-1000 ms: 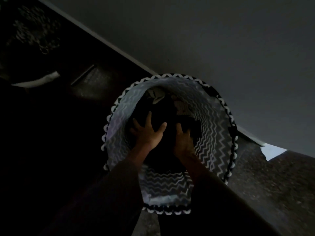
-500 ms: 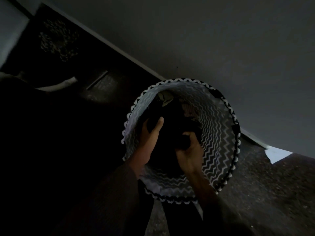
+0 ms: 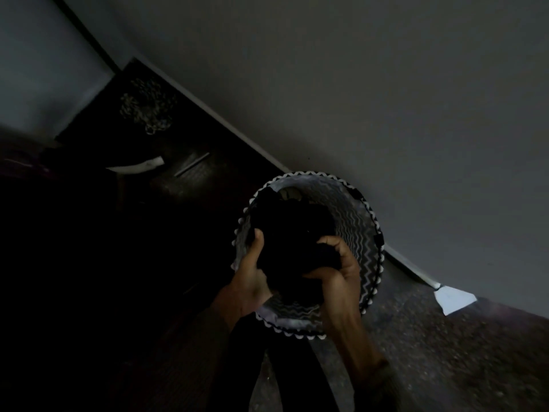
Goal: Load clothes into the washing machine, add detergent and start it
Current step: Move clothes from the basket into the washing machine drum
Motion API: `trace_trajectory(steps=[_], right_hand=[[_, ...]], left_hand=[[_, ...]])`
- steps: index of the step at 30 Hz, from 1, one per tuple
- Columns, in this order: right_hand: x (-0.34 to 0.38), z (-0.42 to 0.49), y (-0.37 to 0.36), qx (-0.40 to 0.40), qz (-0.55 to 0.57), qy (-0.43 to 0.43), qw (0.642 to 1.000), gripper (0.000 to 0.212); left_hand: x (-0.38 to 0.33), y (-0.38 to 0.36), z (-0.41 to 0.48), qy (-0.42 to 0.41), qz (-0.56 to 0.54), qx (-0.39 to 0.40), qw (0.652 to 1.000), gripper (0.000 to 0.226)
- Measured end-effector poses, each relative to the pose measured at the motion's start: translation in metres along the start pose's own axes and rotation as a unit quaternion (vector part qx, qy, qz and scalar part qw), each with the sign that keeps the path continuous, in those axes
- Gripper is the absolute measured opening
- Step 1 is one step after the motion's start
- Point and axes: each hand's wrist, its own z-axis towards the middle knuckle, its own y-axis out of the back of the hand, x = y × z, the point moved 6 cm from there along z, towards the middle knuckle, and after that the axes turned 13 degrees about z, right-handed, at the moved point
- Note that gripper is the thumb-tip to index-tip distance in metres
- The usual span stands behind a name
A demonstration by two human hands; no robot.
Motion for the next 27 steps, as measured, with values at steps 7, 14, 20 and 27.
trace_trajectory(steps=[7, 14, 20, 27], right_hand=[[0.041, -0.026, -0.006, 0.09, 0.129, -0.126, 0.979, 0.034], [0.099, -0.068, -0.032, 0.114, 0.02, -0.027, 0.993, 0.08], [0.136, -0.09, -0.045, 0.08, -0.137, 0.042, 0.986, 0.127], [0.192, -0.128, -0.094, 0.186, -0.149, 0.081, 0.968, 0.117]], left_hand=[[-0.012, -0.035, -0.053, -0.029, 0.059, 0.059, 0.996, 0.113], [-0.046, -0.064, -0.12, -0.089, 0.079, 0.001, 0.993, 0.045], [-0.082, -0.089, -0.176, -0.156, 0.049, -0.022, 0.986, 0.045], [-0.103, -0.124, -0.23, -0.208, 0.056, -0.039, 0.976, 0.059]])
